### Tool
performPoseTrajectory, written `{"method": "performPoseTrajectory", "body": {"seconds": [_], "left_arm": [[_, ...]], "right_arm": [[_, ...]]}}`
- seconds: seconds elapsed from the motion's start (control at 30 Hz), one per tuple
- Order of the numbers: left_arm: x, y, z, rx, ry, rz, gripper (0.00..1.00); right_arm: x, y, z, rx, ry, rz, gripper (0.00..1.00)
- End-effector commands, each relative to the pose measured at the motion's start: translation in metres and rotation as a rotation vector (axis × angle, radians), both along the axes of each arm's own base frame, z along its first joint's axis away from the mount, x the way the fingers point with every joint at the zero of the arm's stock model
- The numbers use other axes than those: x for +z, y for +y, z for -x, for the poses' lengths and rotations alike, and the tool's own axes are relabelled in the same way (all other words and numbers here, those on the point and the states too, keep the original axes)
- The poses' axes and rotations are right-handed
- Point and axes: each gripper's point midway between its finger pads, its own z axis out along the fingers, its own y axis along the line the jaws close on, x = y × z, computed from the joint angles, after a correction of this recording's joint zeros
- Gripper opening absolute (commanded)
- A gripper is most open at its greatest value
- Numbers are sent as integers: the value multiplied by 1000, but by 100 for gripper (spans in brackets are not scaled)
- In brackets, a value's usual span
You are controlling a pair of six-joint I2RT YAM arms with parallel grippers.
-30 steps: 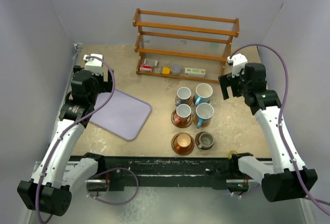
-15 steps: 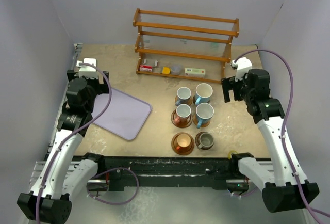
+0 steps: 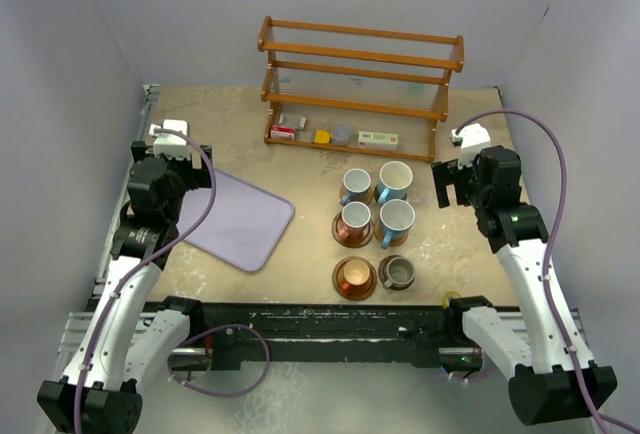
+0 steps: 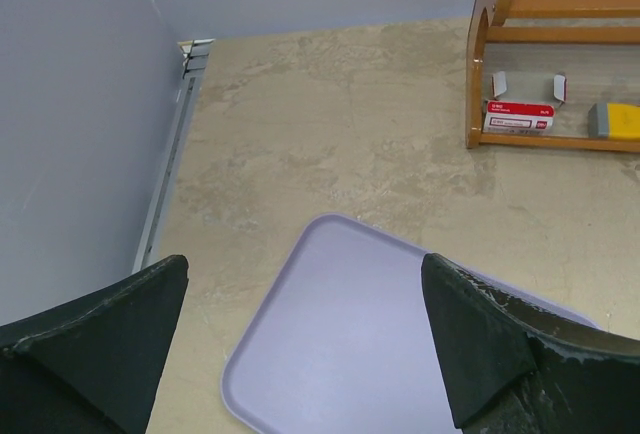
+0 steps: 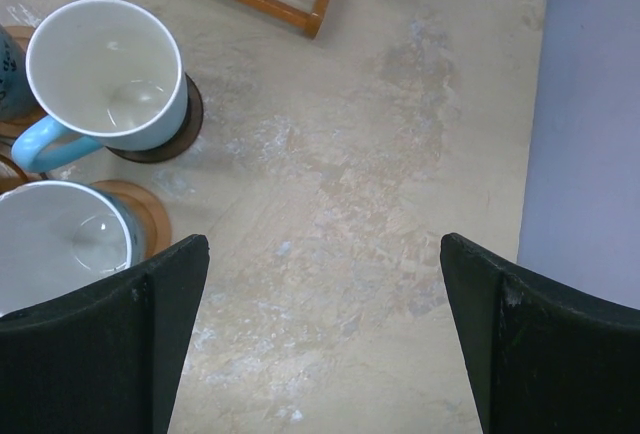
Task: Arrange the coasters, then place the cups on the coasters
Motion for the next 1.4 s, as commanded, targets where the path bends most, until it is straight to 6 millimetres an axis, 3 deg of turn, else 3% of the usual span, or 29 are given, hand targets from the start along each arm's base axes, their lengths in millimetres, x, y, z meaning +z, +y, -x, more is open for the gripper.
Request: {"method": "performPoseTrajectory", "body": {"seconds": [0.0,0.57,1.37], "left_arm": [[15,0,1,-14,-58,5,96],[22,13,7,32,-84,7,96],[24,13,9,19,-89,0,96]], "right_arm": [[20,-5,-6,-12,-89,15,100],[31,1,0,27,-133,-5,100],[29,3,1,46,-129,-6,100]]}}
